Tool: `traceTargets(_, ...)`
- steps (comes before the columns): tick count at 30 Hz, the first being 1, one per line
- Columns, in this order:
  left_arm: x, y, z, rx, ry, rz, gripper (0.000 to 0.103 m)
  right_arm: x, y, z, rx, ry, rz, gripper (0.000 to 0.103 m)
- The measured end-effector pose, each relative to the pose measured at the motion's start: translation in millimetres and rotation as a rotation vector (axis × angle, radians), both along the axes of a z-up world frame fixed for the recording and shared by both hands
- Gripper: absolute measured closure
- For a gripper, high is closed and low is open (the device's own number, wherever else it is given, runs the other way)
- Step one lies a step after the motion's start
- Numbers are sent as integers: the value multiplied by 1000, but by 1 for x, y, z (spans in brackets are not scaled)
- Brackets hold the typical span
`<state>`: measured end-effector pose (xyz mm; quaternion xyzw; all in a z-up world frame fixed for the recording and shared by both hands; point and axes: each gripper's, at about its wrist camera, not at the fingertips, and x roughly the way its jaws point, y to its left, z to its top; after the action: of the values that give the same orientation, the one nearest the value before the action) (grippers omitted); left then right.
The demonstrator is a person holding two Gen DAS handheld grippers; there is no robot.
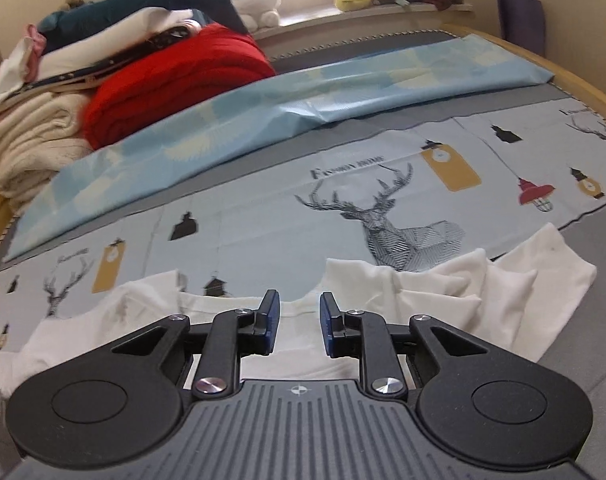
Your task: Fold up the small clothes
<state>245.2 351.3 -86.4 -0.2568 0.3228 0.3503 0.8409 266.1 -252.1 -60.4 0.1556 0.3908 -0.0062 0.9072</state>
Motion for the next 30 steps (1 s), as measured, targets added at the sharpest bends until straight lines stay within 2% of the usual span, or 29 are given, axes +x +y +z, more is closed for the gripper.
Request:
traceTargets(2, 15, -32, 2, 15, -27, -114, 63, 4, -5, -3, -10, 12, -29, 80)
traceTargets(5, 40, -84, -3, -45, -47, -311, 61, 9, -15, -13, -13, 48, -90, 80)
traceTargets(9, 72, -163, -18, -71, -26, -570, 59, 14, -21, -33, -52, 87, -101, 74)
traceTargets(12, 85, -211, -33, -76, -1, -690, 57, 16, -22, -52, -114, 106, -88, 70)
traceTargets(14, 97, -233, -46, -73, 31, -726, 53, 19, -24, -59, -124, 117, -84, 70)
traceTargets(16, 100, -251, -58, -50, 59, -727, 47, 21, -26, -65, -114, 101, -73, 63)
traceTargets(18, 105, -259, -64, -28, 79, -722, 46, 26, -24, -71, -129, 103, -46, 63)
traceTargets(22, 119, -267, -76, 11, 126, -719, 45, 34, -8, -85, -246, 93, 62, 63)
traceTargets(23, 123, -268, -76, 25, 151, -716, 45, 36, -3, -88, -279, 84, 92, 64)
traceTargets(24, 130, -263, -80, 39, 175, -712, 45, 37, 1, -90, -319, 70, 110, 79)
traceTargets(25, 134, -263, -84, 50, 196, -710, 46, 39, 5, -92, -363, 61, 126, 86)
traceTargets(26, 136, -261, -87, 51, 209, -714, 46, 42, 9, -95, -400, 51, 144, 87)
traceTargets(27, 138, -261, -90, 53, 216, -720, 50, 44, 10, -96, -406, 41, 148, 90)
traceTargets(29, 142, -261, -92, 79, 202, -742, 75, 51, 11, -95, -402, 27, 148, 92)
traceTargets(30, 145, -262, -91, 73, 190, -767, 99, 55, 11, -92, -399, 14, 135, 93)
